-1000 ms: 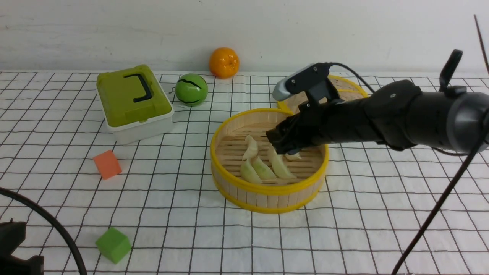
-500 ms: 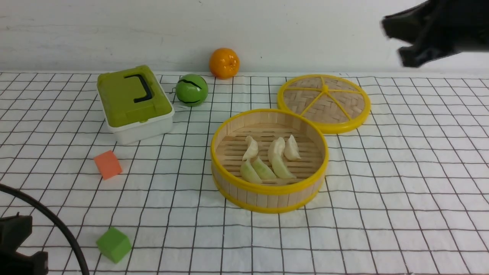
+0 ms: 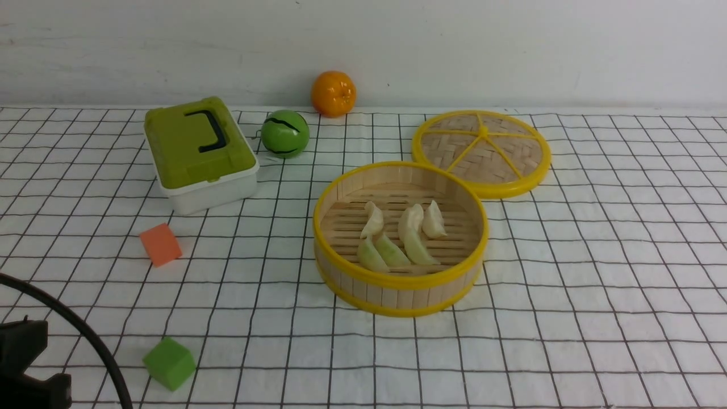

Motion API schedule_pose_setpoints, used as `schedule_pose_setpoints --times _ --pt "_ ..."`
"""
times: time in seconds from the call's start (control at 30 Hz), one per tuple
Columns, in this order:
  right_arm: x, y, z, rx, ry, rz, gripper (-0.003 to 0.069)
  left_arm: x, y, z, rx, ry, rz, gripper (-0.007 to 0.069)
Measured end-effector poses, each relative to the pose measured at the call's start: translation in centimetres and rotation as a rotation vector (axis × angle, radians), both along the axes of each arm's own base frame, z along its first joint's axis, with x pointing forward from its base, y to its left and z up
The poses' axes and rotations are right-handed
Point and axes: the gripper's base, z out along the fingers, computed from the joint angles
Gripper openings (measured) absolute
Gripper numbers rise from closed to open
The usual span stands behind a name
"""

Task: Put the dumplings into the steamer on the table with the white tablecloth.

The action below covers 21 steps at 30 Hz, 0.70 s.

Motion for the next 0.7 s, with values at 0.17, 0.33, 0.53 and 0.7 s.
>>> schedule_pose_setpoints --times 0.17,0.33,0.53,0.7 --pt "-1.6 2.4 0.5 -0.082 0.029 0.106 -0.0012 0.0 0.0 0.0 0.0 0.0 0.0 0.003" --pt "-6.4 4.8 1.1 -0.128 -0.119 0.212 -0.0012 0.0 0.0 0.0 0.0 0.0 0.0 0.0036" --pt "-13.1 5.1 -4.0 -0.106 -0.213 0.256 -0.001 0.0 0.0 0.0 0.0 0.0 0.0 0.0039" --pt "-15.6 4.8 -11.0 -0.069 -0.149 0.248 -0.0006 0.0 0.0 0.0 0.0 0.0 0.0 0.0039"
